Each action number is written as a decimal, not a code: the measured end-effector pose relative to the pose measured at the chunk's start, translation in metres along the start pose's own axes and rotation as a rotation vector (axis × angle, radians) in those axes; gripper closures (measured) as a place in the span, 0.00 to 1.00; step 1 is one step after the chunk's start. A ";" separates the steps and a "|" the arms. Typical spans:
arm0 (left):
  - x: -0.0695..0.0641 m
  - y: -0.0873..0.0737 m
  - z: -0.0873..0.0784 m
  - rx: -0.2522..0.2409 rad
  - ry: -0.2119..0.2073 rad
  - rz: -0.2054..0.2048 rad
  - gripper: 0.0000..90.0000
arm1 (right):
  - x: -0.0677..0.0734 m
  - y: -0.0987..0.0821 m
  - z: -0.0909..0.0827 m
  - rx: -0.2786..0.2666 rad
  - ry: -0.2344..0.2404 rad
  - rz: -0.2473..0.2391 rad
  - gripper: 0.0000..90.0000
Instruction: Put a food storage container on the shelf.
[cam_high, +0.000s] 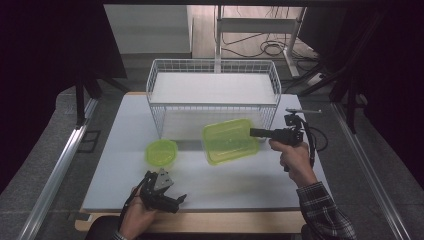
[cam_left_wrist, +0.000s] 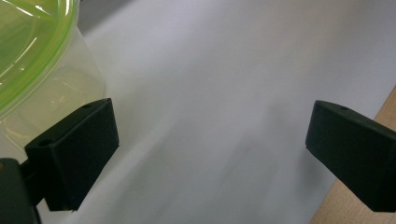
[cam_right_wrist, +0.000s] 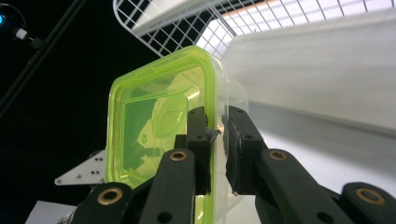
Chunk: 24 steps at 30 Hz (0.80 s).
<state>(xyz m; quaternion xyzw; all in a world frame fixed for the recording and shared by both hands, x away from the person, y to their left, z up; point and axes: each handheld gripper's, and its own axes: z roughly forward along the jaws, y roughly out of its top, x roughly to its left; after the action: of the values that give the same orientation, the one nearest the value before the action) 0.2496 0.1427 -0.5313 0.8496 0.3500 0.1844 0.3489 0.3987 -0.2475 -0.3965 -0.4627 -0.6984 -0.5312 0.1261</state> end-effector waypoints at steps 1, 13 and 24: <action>0.000 0.000 0.000 -0.001 -0.001 -0.003 0.02 | 0.002 0.002 -0.001 -0.006 0.001 -0.004 0.89; 0.003 0.000 -0.001 -0.007 0.002 -0.022 0.00 | 0.024 0.035 -0.008 -0.069 -0.005 -0.027 0.89; 0.004 -0.001 -0.002 -0.012 -0.011 -0.030 0.00 | 0.041 0.068 -0.001 -0.131 -0.027 -0.051 0.89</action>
<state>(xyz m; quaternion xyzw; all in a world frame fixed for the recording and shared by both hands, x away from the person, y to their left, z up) 0.2508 0.1464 -0.5303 0.8432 0.3597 0.1766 0.3584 0.4292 -0.2271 -0.3257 -0.4592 -0.6753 -0.5726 0.0725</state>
